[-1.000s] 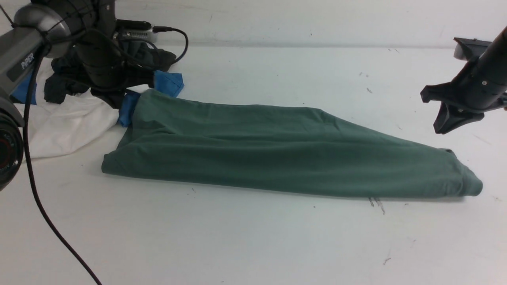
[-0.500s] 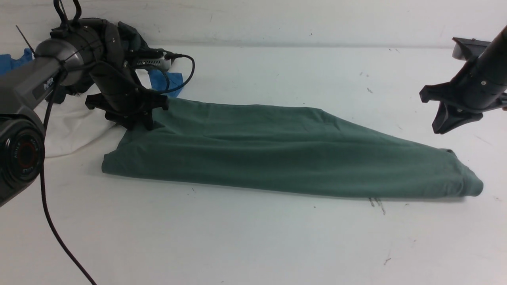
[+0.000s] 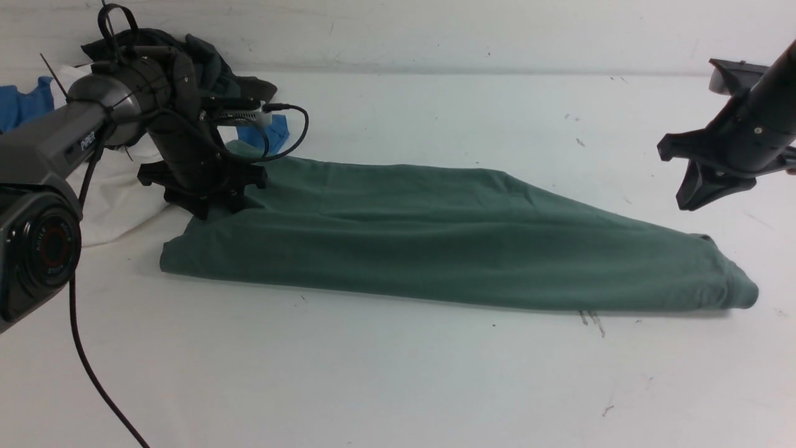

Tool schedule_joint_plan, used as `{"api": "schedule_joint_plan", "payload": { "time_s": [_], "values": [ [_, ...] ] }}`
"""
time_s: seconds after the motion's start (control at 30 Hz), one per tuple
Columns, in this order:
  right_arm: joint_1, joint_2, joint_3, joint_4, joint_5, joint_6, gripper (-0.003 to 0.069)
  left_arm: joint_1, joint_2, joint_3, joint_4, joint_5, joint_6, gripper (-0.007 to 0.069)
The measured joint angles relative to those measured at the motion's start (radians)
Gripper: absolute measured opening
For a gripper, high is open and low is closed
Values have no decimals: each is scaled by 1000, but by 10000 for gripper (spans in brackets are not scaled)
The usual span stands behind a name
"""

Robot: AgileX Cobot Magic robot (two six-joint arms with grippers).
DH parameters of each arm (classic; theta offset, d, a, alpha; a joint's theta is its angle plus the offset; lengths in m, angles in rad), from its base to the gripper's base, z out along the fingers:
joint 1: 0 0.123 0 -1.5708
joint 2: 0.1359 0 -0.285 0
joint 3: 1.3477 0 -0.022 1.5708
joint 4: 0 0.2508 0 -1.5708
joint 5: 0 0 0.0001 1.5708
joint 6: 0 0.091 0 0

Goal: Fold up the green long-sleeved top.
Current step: Use the right arm to clamp the right edge of the fabric

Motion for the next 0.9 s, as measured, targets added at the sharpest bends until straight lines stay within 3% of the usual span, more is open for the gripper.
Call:
{"api": "schedule_joint_plan", "payload": {
  "time_s": [0.03,0.17,0.23,0.3,0.9],
  "values": [
    [0,0,0,1,0,-2,18,0,0,0,0,0,1,345],
    [0,0,0,4,0,-14,18,0,-2,0,-3,4,2,189],
    [0,0,0,8,0,-17,18,-1,-12,0,-4,19,2,64],
    [0,0,1,13,0,-17,18,-1,-27,0,-2,30,2,23],
    [0,0,1,53,1,-22,18,-1,-70,-93,61,141,9,15]
  ]
}}
